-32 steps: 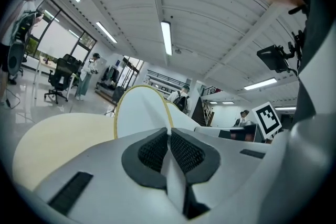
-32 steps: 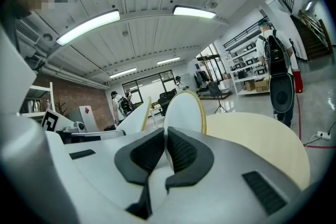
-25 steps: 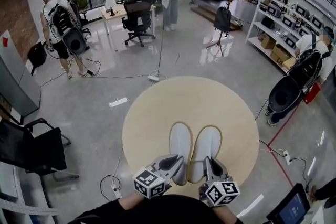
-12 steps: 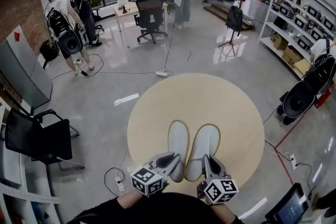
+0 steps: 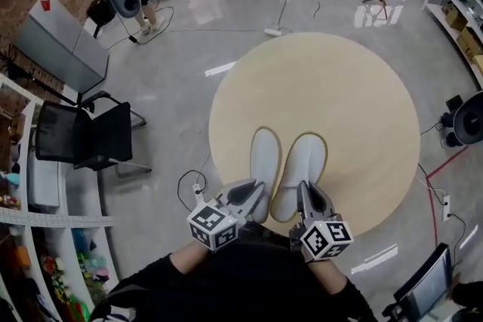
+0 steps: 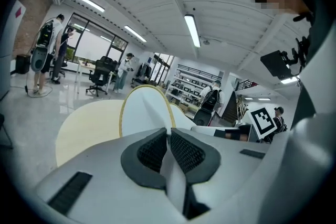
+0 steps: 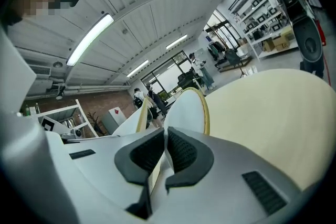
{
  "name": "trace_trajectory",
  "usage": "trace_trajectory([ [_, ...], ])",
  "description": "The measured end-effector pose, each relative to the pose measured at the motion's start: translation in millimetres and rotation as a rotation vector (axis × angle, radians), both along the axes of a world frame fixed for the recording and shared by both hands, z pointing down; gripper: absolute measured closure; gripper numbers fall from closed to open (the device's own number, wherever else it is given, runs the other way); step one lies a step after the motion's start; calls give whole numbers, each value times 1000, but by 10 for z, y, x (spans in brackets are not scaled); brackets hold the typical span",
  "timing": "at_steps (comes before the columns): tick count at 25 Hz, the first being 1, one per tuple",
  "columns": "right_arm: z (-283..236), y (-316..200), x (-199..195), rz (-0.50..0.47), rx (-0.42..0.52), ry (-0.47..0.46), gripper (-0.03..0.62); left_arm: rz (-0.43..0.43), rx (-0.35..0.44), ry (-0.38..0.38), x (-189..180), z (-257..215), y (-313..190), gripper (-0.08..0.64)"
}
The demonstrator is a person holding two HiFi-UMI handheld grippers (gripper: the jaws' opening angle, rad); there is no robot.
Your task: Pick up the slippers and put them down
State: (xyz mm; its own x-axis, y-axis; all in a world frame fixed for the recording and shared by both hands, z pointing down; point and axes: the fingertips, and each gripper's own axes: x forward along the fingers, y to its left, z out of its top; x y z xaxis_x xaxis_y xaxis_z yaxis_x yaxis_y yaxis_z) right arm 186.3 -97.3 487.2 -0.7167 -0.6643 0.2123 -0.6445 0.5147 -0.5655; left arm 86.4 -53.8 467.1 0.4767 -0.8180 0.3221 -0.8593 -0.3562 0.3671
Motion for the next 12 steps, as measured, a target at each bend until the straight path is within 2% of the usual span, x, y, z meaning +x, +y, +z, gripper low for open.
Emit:
trace_trajectory([
  [3,142,113,-249,-61,-54,-8,565,-61,-24,-8,-227,48,164,529],
  [6,146,101,-485,-78,-59,0,565,-112,-25,12,-513,67,199,529],
  [12,76,51,-1013,-49,-18,55,565,-101,22,68,-1094,78,203,529],
])
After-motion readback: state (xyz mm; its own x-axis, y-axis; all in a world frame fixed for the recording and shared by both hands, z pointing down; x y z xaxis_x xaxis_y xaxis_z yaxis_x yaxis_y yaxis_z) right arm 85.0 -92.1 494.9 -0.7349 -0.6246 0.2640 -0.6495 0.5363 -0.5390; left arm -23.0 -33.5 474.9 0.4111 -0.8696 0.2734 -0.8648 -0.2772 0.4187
